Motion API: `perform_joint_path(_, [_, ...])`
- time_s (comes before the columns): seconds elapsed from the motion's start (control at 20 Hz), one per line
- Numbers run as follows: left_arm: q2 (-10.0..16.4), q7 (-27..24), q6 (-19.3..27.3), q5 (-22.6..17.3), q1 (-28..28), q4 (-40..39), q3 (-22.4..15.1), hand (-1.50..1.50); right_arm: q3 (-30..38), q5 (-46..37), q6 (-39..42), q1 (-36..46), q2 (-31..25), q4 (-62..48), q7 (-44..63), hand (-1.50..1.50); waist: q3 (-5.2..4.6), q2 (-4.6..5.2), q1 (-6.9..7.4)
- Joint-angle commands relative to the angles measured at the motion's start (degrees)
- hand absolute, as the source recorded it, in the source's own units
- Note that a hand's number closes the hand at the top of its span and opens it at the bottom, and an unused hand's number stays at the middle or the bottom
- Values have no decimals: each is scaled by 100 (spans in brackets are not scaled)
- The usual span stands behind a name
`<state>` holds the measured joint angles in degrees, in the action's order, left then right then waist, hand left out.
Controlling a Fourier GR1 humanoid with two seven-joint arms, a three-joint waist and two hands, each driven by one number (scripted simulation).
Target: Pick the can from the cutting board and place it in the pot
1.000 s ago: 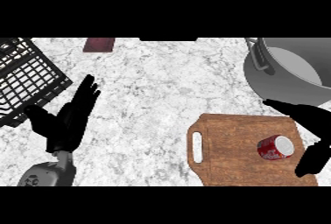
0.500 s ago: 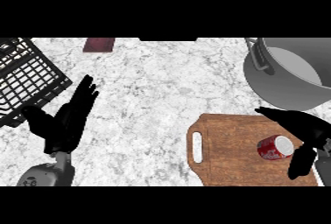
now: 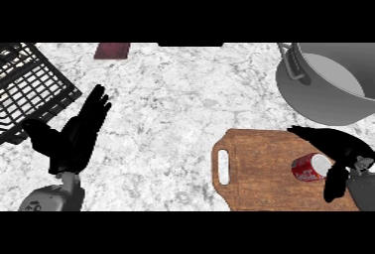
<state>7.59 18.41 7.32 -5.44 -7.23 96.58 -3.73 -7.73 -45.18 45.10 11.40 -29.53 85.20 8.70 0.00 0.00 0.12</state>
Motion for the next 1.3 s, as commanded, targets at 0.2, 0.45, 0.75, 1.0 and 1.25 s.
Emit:
perform_joint_path(0.2, [-214,5,92,218,-256,-252,-47,0,-192,-250,-837,-46,334,-472,-1032,150,2,6,-4])
perform_joint_path(0.45, [-216,-109,-118,116,-131,-282,103,0,49,-403,-926,-43,181,-554,-1502,150,0,3,-10])
perform_joint_path(0.75, [39,136,-295,-53,129,181,258,0,1458,-102,-1213,-35,99,-723,-526,150,2,-4,-70])
perform_joint_path(1.0, [-21,224,-171,37,22,240,214,0,2833,-80,-2294,69,-405,-1982,-281,150,18,39,-4])
perform_joint_path(1.25, [-95,-141,-273,-4,194,-45,244,0,3197,-461,-3506,248,-848,-2442,-505,150,7,29,26])
